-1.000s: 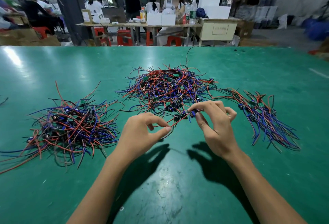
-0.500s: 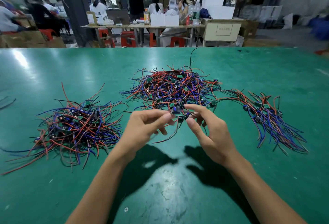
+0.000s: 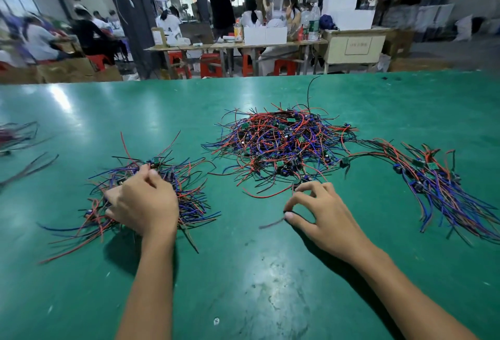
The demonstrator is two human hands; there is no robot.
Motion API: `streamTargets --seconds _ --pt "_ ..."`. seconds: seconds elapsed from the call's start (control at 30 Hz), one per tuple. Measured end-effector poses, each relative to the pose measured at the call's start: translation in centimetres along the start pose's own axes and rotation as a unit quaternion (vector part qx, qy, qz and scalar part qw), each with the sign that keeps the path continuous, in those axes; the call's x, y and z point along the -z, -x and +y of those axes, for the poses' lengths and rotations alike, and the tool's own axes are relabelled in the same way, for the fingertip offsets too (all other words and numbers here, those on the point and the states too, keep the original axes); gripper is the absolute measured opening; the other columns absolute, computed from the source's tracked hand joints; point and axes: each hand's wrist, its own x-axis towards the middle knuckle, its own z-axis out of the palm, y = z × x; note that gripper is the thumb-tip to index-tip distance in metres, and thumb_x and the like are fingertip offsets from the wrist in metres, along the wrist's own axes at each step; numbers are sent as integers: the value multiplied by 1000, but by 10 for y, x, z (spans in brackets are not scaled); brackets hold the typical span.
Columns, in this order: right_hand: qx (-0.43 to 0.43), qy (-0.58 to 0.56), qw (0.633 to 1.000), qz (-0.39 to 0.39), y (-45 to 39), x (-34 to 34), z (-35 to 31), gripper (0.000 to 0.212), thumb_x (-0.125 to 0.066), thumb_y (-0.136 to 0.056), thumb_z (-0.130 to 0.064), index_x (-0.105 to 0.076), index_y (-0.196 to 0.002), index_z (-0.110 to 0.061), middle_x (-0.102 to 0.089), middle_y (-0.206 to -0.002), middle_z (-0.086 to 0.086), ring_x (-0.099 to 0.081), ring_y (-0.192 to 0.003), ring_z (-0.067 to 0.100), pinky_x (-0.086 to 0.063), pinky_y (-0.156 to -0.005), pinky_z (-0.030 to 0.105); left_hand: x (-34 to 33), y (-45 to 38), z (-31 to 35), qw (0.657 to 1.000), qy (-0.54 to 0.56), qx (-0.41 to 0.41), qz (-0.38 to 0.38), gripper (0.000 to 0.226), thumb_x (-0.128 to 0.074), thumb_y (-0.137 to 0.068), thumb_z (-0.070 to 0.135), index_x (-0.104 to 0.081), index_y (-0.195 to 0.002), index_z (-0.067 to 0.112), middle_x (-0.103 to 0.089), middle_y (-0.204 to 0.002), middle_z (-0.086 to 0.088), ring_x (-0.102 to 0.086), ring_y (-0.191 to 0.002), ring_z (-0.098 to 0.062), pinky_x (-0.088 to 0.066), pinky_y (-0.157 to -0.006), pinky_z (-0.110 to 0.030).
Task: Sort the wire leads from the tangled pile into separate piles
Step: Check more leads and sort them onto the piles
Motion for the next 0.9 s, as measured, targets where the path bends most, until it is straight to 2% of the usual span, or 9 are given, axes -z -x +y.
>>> streamTargets --seconds 0.1,0.2,0.3,0.37,0.47,0.53,0.67,0.83,0.9 --pt "-10 -8 1000 4 1 2 1 16 -66 -91 -50 -67 -96 -35 -49 -114 -12 -38 -109 9 -40 -95 33 2 9 10 998 -59 -12 -10 35 -54 -95 19 -65 -128 13 -59 -134 -22 -41 -124 -39 -27 -99 -48" --pt "0 -64 998 0 2 2 -4 10 -70 -91 -40 -67 -91 -31 -53 -108 -12 -49 -106 8 -41 -89 27 4 16 20 996 -70 -54 3 60 -59 -88 22 -47 -146 14 -17 -160 -31 -25 -143 -44 -22 -109 -53" --pt "-44 -270 961 45 0 10 -12 10 -68 -92 -31 -67 -89 -22 -65 -96 -3 -60 -88 8 -45 -72 16 4 29 31 979 20 -203 14 55 -63 -82 16 -57 -137 19 -40 -155 -15 -33 -144 -33 -27 -109 -49" --pt "-84 -413 904 69 -2 20 -14 23 -63 -89 -36 -67 -94 -14 -73 -100 5 -63 -81 8 -49 -67 16 -1 42 37 935 118 -325 -76 52 -64 -78 4 -64 -128 20 -59 -138 -2 -49 -133 -25 -35 -108 -45" --pt "-119 -533 834 75 -3 33 -13 39 -64 -82 -50 -69 -97 -15 -76 -110 3 -65 -79 9 -53 -66 18 -7 71 45 836 164 -415 -320 65 -69 -76 4 -60 -135 27 -60 -137 11 -51 -131 -6 -29 -111 -33" --pt "-131 -584 797 76 -3 38 -12 38 -71 -73 -59 -75 -88 -25 -76 -109 7 -64 -74 10 -53 -64 17 -11 91 46 798 164 -405 -415 56 -72 -85 20 -57 -136 34 -66 -126 17 -54 -121 7 -22 -104 -21" --pt "-123 -619 772 75 -2 39 -12 46 -83 -57 -73 -76 -83 -35 -76 -102 6 -61 -71 9 -50 -64 19 -15 111 45 813 192 -322 -445 34 -74 -89 29 -69 -122 32 -73 -94 19 -64 -83 1 -42 -81 -16" --pt "-115 -644 753 77 -3 40 -12 46 -63 -84 -57 -66 -119 -28 -75 -109 7 -63 -72 9 -50 -63 20 -14 110 53 742 345 -25 -574 24 -70 -90 2 -72 -112 10 -77 -96 -11 -66 -60 -13 -54 -64 -21" --pt "-151 -597 782 94 -6 38 -10 42 -55 -91 -50 -63 -122 -24 -76 -103 6 -62 -68 9 -48 -59 20 -12 103 53 727 383 44 -568 25 -68 -90 1 -70 -115 4 -77 -99 -15 -67 -61 -15 -56 -63 -22"
